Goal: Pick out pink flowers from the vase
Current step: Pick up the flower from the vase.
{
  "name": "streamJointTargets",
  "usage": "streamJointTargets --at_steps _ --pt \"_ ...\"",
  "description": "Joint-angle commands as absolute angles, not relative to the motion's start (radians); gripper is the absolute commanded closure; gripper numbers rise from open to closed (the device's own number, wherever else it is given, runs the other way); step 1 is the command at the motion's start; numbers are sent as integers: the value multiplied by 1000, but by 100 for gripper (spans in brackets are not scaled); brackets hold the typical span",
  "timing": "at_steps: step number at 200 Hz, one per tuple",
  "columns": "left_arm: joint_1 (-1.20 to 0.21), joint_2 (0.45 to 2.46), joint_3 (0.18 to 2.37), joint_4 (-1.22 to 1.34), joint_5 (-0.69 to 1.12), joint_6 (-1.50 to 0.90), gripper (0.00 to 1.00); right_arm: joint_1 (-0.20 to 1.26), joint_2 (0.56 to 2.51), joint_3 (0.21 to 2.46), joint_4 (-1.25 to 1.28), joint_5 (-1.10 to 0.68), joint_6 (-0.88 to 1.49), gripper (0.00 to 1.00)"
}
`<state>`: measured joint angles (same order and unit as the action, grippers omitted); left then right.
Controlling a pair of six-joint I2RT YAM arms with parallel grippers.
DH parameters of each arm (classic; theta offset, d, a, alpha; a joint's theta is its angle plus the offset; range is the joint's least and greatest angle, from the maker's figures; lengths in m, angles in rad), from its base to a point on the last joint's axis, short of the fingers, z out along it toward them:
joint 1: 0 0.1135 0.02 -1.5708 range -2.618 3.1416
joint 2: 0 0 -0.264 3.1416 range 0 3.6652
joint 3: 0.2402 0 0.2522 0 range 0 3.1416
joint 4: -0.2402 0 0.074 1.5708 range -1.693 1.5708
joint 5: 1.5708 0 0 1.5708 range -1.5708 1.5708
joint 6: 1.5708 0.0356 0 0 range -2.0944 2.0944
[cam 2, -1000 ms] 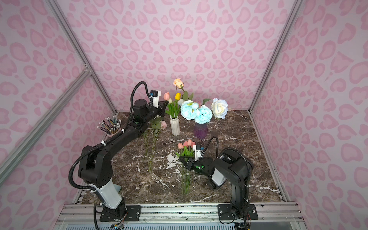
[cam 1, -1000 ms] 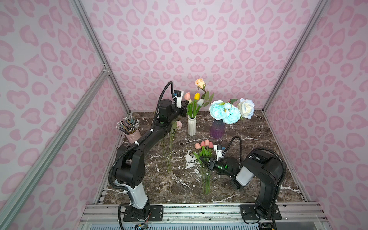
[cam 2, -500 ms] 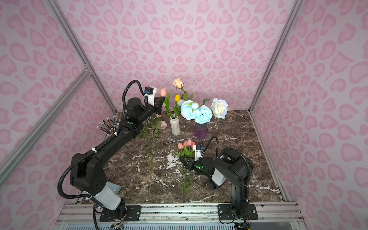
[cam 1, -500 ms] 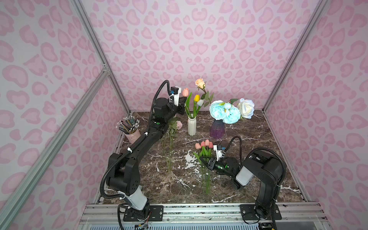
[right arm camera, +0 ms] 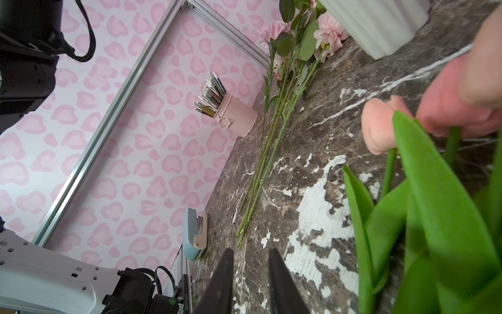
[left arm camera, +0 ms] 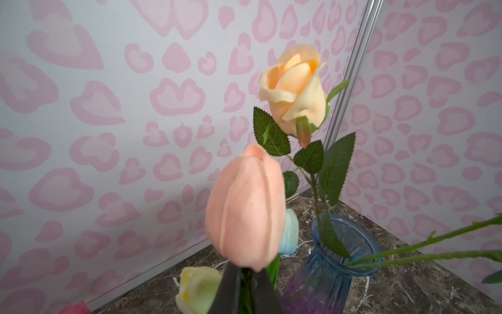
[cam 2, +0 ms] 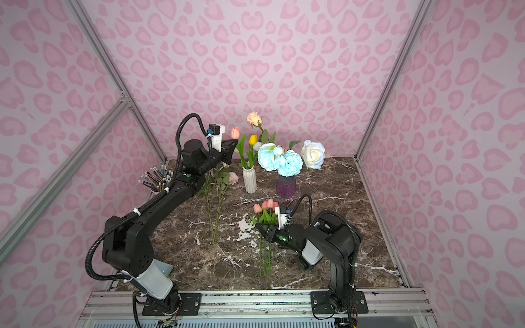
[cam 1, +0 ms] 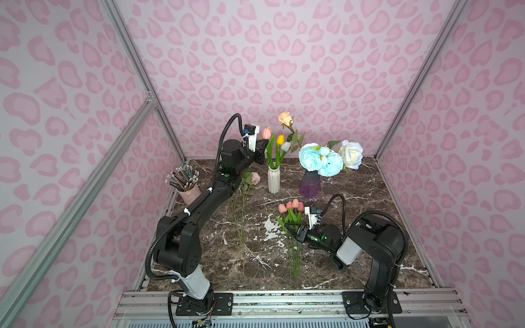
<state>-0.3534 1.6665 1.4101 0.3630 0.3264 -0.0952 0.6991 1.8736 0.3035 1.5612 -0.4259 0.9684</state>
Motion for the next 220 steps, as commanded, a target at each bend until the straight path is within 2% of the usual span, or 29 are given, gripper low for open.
streamJointTargets --at_steps 1,49,94,146,183,220 --pt "-352 1617 1446 375 337 -96 90 701 1862 294 1638 -412 954 75" --pt "-354 1457 1424 314 285 -72 92 742 1716 254 1589 -371 866 71" --pt "-357 1276 1358 259 273 -82 93 844 1407 313 1146 -252 631 70" --pt "-381 1099 1262 225 275 -87 93 893 1133 391 834 -155 444 69" --pt "-433 1007 1187 211 286 -102 93 940 1027 483 649 -120 141 68" --pt "-500 946 1061 230 290 -145 93 948 977 548 521 -135 -146 63"
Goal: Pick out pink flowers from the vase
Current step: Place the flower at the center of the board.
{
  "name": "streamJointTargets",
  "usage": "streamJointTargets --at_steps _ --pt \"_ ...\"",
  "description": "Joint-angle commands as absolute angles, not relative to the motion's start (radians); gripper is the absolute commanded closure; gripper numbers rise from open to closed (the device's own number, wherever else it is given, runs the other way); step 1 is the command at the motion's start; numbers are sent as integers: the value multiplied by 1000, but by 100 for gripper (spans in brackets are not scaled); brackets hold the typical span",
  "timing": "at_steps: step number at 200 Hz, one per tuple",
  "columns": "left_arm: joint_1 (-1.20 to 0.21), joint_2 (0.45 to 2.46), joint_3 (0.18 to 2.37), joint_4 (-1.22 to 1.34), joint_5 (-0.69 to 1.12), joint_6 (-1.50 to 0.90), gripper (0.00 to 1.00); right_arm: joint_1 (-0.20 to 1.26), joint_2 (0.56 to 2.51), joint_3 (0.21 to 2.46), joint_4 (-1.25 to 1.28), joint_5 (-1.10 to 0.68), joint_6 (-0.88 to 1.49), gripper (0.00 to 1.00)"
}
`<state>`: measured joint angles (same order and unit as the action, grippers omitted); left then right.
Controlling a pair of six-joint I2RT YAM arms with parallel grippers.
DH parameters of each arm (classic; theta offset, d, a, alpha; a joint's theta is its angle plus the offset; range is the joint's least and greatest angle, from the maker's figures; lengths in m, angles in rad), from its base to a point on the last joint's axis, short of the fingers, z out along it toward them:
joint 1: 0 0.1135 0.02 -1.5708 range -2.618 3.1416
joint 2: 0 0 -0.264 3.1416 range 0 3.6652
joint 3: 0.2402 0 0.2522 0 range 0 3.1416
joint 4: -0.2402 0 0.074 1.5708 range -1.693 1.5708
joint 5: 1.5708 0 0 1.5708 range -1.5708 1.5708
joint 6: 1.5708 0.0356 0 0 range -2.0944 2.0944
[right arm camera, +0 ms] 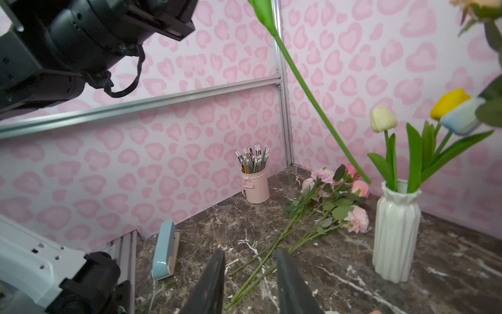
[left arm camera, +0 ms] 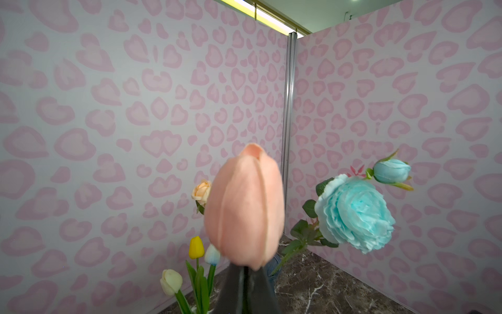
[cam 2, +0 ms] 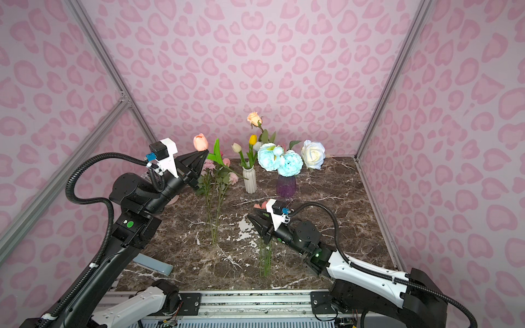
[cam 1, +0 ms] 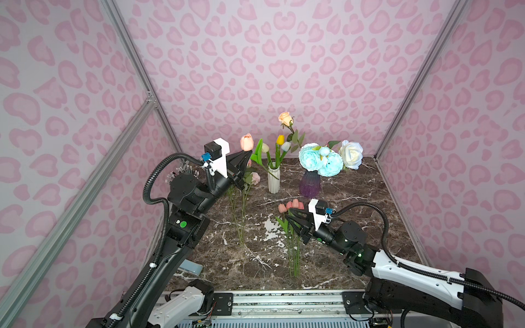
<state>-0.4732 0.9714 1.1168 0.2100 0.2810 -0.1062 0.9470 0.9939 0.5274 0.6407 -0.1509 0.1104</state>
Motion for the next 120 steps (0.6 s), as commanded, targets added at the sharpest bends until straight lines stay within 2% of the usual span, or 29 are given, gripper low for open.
streamJointTargets --at_steps 1,39,89,102,120 --pt "-502 945 1058 231 290 -147 93 948 976 549 520 -134 -150 63" --pt "-550 895 949 272 331 -181 93 948 996 584 468 -104 -266 57" --pt "-607 881 882 324 370 -205 93 942 1097 663 435 -47 -263 54" --pt "-615 880 879 321 376 -207 93 938 1117 678 428 -35 -251 55" --pt "-623 876 873 316 378 -204 93 931 1131 687 421 -37 -238 64"
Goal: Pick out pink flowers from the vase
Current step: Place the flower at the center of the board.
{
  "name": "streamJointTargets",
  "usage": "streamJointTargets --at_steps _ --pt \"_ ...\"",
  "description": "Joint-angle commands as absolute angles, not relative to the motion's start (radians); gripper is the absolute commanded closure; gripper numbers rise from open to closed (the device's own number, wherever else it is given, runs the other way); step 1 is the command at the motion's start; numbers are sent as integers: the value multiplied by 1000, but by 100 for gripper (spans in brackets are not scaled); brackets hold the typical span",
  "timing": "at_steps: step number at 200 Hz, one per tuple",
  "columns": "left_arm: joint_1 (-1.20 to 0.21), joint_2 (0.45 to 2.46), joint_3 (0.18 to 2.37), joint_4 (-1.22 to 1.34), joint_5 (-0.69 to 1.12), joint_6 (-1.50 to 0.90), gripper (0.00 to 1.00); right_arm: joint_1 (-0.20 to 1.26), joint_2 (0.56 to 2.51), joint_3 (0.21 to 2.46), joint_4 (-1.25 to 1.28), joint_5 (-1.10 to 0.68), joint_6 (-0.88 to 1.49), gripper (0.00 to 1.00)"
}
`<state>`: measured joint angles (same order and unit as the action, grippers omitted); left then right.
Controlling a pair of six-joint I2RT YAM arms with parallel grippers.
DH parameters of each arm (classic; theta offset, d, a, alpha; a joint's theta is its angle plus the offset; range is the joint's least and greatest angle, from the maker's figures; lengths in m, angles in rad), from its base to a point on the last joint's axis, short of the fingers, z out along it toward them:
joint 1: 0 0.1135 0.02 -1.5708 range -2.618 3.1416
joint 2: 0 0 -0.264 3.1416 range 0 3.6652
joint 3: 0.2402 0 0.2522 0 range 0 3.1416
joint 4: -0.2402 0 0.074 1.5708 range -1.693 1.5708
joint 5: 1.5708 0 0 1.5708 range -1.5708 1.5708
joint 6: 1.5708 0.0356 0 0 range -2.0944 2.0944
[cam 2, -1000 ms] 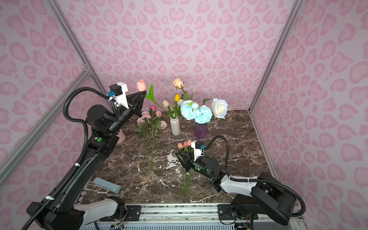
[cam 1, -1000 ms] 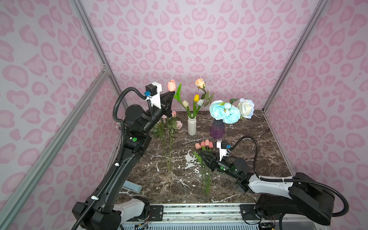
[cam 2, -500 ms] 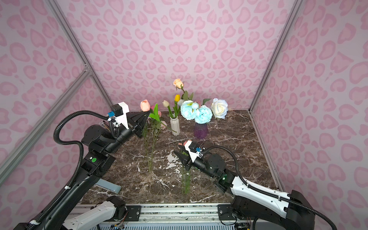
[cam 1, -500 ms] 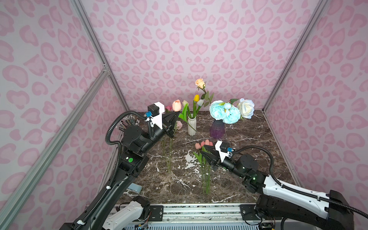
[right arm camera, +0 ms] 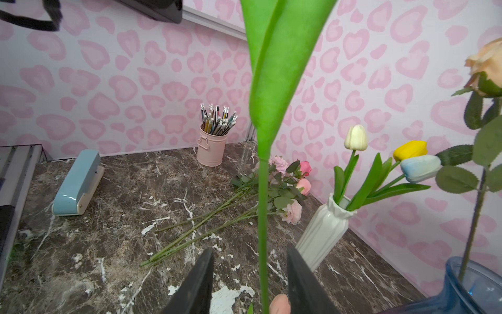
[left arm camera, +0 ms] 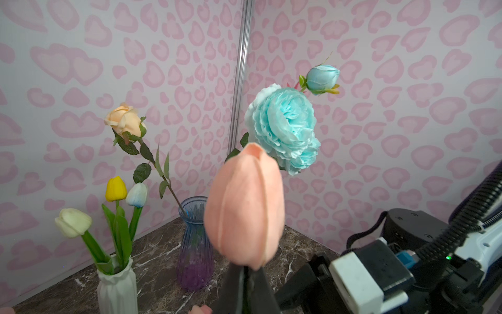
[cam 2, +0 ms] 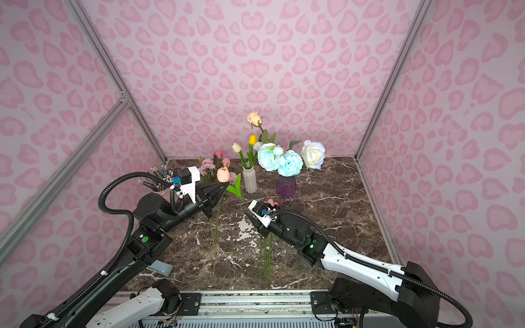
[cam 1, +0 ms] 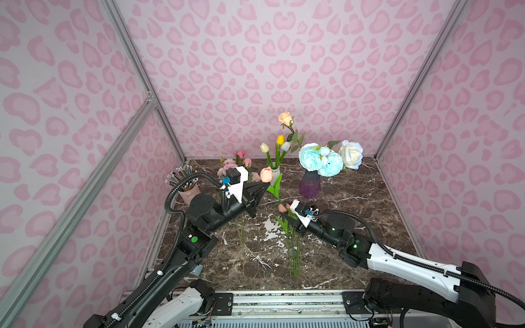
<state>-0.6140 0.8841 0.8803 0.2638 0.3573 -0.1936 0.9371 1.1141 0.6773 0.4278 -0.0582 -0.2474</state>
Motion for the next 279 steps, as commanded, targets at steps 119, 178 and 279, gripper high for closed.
streamJointTargets --at_steps 119,178,279 --pt "-632 881 864 273 413 -205 89 925 1172 716 393 -84 -217 100" --pt "-632 863 889 136 338 -194 49 969 1094 711 270 -97 -175 100" --pt "-649 742 697 -28 48 -96 44 1042 1050 649 -64 44 727 100"
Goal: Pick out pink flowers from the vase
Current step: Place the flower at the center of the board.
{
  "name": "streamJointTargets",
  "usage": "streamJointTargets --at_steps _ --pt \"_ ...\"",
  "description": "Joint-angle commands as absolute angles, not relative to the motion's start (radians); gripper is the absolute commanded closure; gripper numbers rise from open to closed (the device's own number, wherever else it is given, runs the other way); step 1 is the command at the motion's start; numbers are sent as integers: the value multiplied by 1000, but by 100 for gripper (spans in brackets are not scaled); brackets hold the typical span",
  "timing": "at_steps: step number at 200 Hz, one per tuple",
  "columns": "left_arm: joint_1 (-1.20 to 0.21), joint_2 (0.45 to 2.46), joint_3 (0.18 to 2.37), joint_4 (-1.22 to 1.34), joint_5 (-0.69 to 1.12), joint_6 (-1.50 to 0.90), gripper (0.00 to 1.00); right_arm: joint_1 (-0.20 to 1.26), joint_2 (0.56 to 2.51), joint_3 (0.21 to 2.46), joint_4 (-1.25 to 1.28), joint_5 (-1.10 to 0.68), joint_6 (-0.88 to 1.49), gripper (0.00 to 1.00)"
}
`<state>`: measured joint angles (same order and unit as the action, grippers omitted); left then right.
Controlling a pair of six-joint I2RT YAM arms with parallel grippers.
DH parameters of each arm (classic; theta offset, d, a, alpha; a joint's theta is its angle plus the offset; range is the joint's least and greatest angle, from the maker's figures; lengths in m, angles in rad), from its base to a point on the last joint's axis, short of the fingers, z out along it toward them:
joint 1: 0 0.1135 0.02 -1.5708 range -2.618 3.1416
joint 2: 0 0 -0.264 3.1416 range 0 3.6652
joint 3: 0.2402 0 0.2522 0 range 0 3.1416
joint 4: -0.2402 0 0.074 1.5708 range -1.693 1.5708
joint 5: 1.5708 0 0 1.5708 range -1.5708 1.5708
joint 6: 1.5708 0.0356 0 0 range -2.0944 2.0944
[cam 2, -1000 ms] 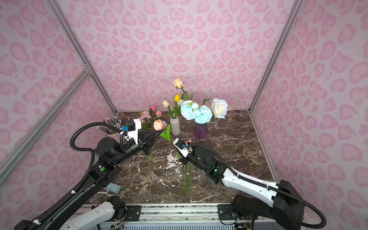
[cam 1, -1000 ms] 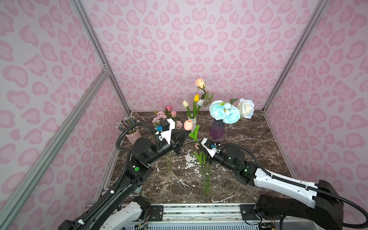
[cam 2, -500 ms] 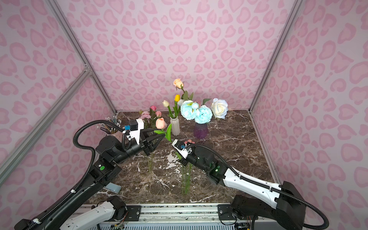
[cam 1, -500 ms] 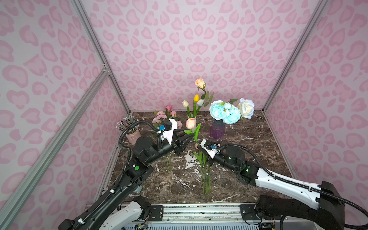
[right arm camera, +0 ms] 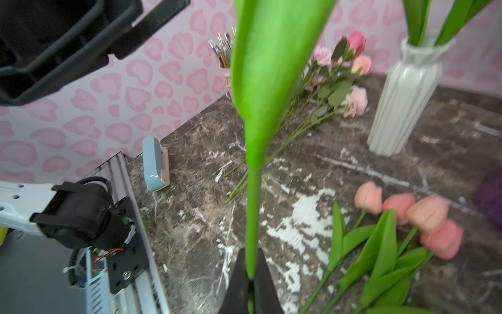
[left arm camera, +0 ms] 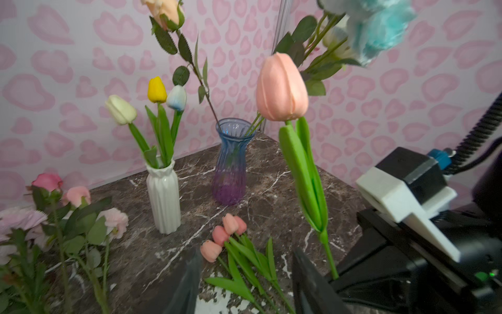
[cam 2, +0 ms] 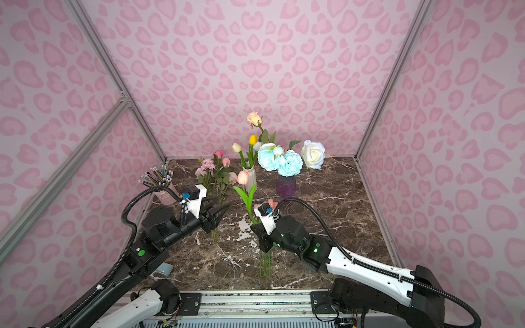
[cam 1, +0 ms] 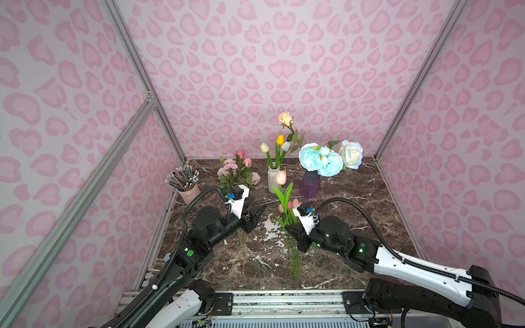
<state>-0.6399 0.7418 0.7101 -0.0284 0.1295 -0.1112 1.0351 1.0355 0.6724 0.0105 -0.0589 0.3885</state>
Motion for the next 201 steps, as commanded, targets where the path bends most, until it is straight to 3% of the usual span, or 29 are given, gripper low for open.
streamJointTargets --at_steps 1,22,79,201 --pt "-650 742 697 -28 50 -95 44 1042 1054 651 -69 47 741 100" --pt "-667 752 710 -31 53 -83 44 1037 1147 687 -138 3 875 100" --pt "-702 721 706 -49 31 -63 44 1004 1363 722 -142 -43 904 100" --pt "-709 710 703 -49 28 -58 44 944 1528 756 -181 -133 804 100"
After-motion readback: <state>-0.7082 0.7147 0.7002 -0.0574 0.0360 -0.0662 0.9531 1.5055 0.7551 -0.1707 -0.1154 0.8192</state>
